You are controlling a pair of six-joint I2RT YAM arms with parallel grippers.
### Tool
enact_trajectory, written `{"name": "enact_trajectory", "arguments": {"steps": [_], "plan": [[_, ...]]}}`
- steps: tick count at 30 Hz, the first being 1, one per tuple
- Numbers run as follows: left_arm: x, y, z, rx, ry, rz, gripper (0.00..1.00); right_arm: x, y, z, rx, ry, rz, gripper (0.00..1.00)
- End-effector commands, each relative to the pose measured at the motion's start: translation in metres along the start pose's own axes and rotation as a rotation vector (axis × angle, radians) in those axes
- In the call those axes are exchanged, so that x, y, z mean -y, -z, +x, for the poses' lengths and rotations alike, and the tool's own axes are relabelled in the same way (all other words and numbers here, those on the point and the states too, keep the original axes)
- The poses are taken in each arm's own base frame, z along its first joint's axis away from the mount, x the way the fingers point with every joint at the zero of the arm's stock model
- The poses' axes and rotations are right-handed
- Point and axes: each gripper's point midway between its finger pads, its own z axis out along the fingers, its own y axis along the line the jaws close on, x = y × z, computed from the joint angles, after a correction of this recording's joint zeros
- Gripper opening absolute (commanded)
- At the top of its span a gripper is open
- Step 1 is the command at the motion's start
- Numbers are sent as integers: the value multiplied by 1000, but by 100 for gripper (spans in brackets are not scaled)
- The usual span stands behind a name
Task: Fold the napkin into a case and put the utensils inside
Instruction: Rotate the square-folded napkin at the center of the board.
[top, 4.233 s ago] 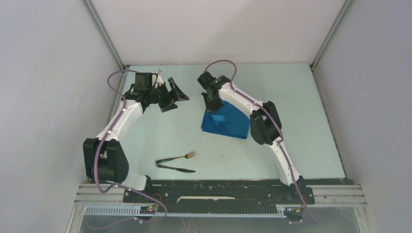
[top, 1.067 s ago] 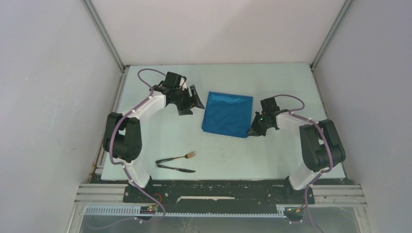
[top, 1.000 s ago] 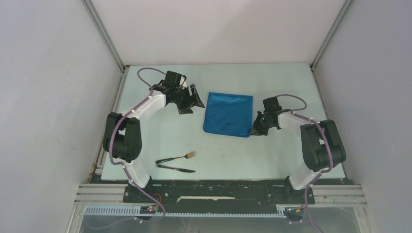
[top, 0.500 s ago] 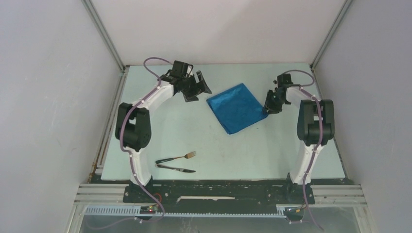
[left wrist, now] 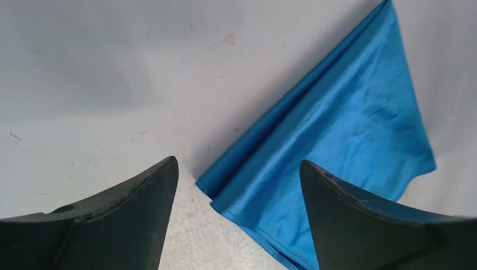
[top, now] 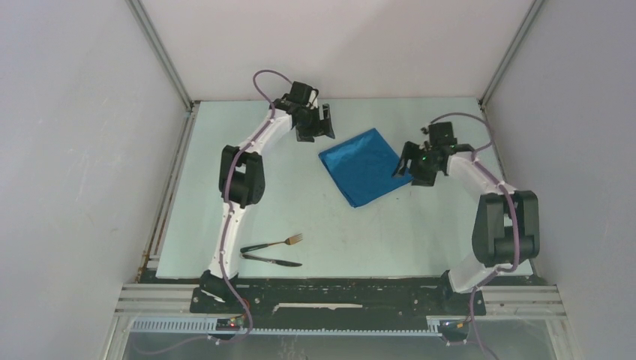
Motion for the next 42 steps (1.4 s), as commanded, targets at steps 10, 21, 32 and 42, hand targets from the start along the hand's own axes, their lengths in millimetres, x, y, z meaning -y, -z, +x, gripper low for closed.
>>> {"name": "enact_trajectory", "arguments": {"steps": [10,21,32,42], "plan": [[3,-21,41,-185,-7,168,65,-58,31,40,43,55,-235,77],[-17,-8,71,-204,172,105,33,-63,30,58,30,63,-256,76],[36,29,197,-131,578,134,11,-26,9,89,-46,-52,-132,76],[36,70,254,-176,448,78,64,18,21,104,-63,-51,-18,79]]}}
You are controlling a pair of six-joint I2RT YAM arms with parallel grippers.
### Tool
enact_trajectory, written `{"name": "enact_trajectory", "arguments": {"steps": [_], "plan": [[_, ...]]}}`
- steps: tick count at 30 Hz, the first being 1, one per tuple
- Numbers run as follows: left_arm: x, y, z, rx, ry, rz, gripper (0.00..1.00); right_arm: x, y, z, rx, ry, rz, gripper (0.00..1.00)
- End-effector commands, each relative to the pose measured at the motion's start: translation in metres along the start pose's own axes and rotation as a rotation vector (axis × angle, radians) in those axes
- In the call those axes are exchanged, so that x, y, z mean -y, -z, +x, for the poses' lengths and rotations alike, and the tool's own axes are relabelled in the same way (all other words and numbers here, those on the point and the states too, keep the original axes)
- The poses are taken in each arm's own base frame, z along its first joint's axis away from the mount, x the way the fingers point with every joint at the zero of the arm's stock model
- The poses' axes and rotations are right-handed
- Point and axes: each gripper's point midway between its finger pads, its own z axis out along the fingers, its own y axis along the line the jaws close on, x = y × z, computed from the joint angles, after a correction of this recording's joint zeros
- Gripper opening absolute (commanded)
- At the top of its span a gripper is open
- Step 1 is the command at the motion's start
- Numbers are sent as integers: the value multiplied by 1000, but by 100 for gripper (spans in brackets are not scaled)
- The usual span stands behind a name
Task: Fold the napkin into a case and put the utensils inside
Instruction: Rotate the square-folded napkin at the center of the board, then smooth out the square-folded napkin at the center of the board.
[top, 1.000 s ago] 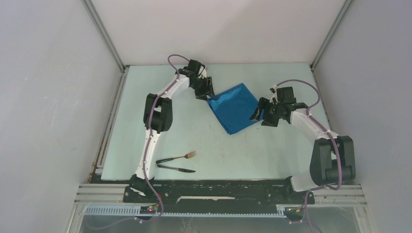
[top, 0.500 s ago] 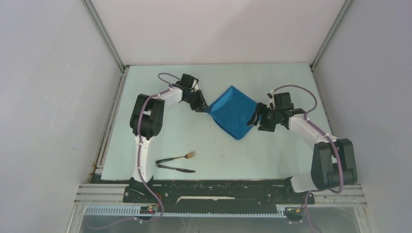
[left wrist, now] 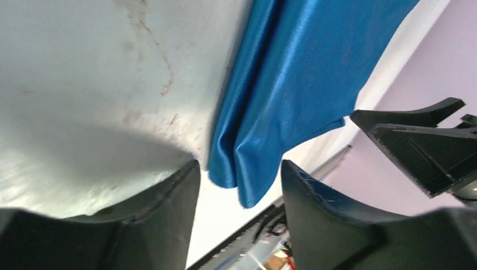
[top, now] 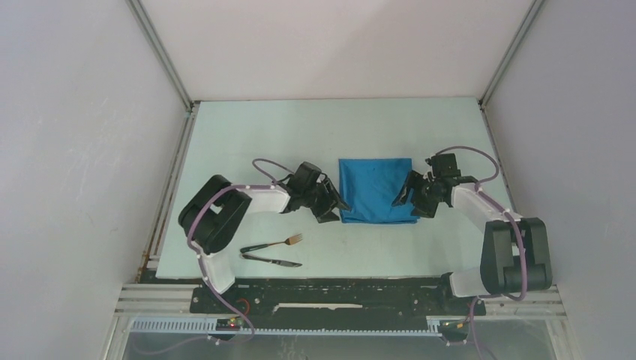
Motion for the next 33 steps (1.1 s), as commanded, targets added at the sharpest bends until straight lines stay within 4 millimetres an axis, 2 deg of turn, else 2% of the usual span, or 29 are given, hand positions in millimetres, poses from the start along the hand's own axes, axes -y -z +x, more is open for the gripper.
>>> {"name": "enact_trajectory", "arguments": {"steps": [1,3,7,10,12,16,18,23,26,28,33], "plan": [[-20,37,-21,133,-127,-117,70,18,19,-2,53,41,72,79],[-23,50,-22,150,-194,-145,76,23,26,-6,77,18,74,80],[-19,56,-17,117,-252,-145,77,35,28,-12,103,-45,91,78],[-1,48,-7,42,-271,-71,73,43,26,-13,102,-93,64,75],[10,42,-2,6,-309,-46,69,45,23,-13,90,-103,51,68],[17,32,10,-45,-332,-37,72,51,15,-10,69,-113,67,60],[14,25,16,-71,-331,-48,69,55,11,-9,67,-115,82,58],[10,16,16,-83,-331,-66,64,62,9,-6,68,-115,106,52],[7,11,16,-92,-329,-82,56,62,7,-5,61,-115,103,48],[5,11,15,-90,-326,-87,51,62,5,-5,57,-114,100,46],[1,17,15,-70,-339,-99,46,61,6,-8,70,-109,92,46]]}}
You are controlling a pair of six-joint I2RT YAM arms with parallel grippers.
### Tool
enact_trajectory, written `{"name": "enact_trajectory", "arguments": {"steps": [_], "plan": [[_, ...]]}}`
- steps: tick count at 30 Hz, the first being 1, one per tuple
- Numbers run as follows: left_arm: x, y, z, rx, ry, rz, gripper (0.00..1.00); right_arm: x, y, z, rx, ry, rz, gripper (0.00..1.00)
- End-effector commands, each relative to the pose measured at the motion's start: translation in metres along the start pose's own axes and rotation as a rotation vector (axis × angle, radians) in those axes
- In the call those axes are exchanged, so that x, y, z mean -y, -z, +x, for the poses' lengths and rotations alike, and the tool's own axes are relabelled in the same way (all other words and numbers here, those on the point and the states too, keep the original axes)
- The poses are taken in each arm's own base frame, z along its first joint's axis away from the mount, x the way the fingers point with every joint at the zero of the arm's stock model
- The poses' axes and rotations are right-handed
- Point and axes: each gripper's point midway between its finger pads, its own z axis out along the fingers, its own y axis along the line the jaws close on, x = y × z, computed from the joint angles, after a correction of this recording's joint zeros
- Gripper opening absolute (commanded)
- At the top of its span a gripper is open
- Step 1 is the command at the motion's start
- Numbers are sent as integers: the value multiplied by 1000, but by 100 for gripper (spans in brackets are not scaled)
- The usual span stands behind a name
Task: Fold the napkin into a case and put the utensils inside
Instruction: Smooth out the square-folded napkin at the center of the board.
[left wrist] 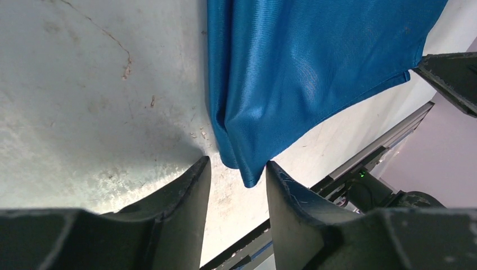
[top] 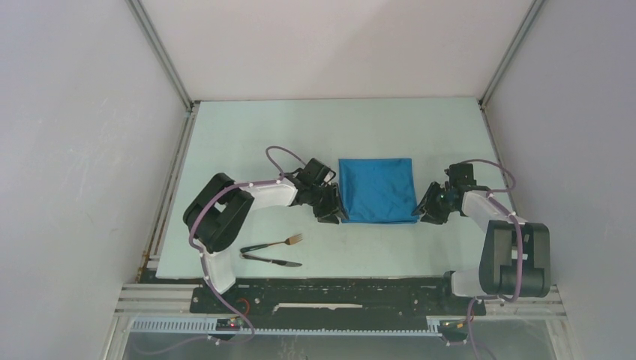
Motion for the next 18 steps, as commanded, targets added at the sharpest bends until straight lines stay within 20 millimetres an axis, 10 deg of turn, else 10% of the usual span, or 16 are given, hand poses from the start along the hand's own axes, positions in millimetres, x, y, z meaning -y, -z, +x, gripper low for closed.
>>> {"name": "enact_trajectory", "arguments": {"steps": [1,12,18], "plan": [[5,10,-5,36,-47,9,45,-3,0,-9,35,29,-19,46],[-10,11,0,13,-48,2,39,-11,-1,-4,6,36,-67,45],[7,24,-5,37,-74,49,51,-9,0,1,9,58,-22,38]]}}
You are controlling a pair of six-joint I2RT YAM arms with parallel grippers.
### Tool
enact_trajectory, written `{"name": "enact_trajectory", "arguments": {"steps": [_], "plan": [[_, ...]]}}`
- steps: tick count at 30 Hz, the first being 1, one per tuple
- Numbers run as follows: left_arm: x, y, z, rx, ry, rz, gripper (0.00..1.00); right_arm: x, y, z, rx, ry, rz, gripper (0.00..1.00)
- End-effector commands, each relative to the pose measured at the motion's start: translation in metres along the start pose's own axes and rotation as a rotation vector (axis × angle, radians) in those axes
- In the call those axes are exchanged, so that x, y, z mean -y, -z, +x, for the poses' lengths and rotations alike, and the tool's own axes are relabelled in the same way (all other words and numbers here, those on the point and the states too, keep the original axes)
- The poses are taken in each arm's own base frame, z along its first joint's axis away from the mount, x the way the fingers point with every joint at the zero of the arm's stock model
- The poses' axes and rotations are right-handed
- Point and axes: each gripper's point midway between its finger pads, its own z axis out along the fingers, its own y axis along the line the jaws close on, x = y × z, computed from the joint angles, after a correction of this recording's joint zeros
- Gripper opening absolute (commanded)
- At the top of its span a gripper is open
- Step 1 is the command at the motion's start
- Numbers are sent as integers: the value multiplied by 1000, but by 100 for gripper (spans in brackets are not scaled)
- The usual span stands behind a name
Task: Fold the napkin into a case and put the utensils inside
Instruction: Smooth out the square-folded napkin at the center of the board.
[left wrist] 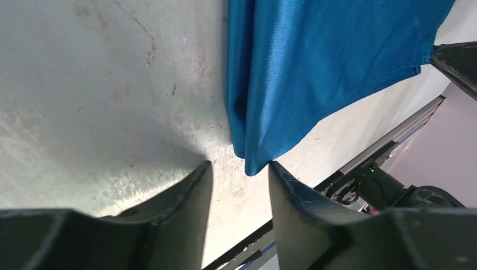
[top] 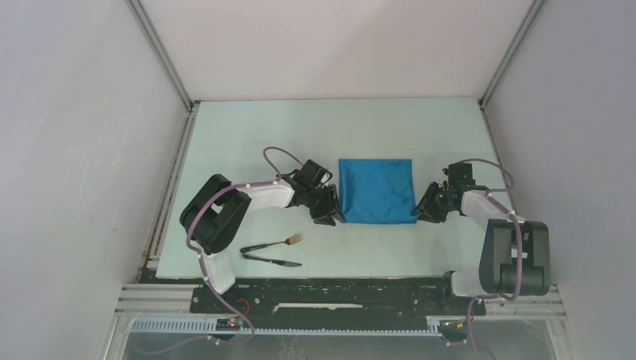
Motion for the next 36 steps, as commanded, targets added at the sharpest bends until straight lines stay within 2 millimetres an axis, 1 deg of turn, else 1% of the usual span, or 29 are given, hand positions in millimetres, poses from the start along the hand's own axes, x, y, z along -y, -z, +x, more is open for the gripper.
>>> {"name": "enact_trajectory", "arguments": {"steps": [1,3,6,10,13,14,17,20,23,25,30,36], "plan": [[21,21,-8,43,-53,62,55,-2,3,-1,21,43,16,38],[24,21,-10,43,-51,70,58,-2,4,0,20,44,17,36],[24,18,-10,37,-46,68,58,-2,5,0,27,47,27,30],[20,12,-12,32,-39,55,52,-5,11,-1,49,56,35,29],[18,8,-11,24,-29,51,49,-5,12,-1,50,57,33,22],[17,8,-11,23,-29,50,50,-5,12,0,49,55,36,22],[19,11,-12,34,-40,53,56,-5,12,-1,51,57,35,21],[21,14,-14,44,-45,52,57,-5,10,-1,48,57,32,12],[18,12,-14,39,-36,37,51,-4,9,1,36,54,28,0],[16,10,-13,34,-30,32,49,-5,9,1,34,52,25,0],[16,9,-16,40,-30,30,46,-6,13,3,35,19,27,0],[13,7,-18,43,-26,21,35,-10,11,11,-10,-4,2,0]]}}
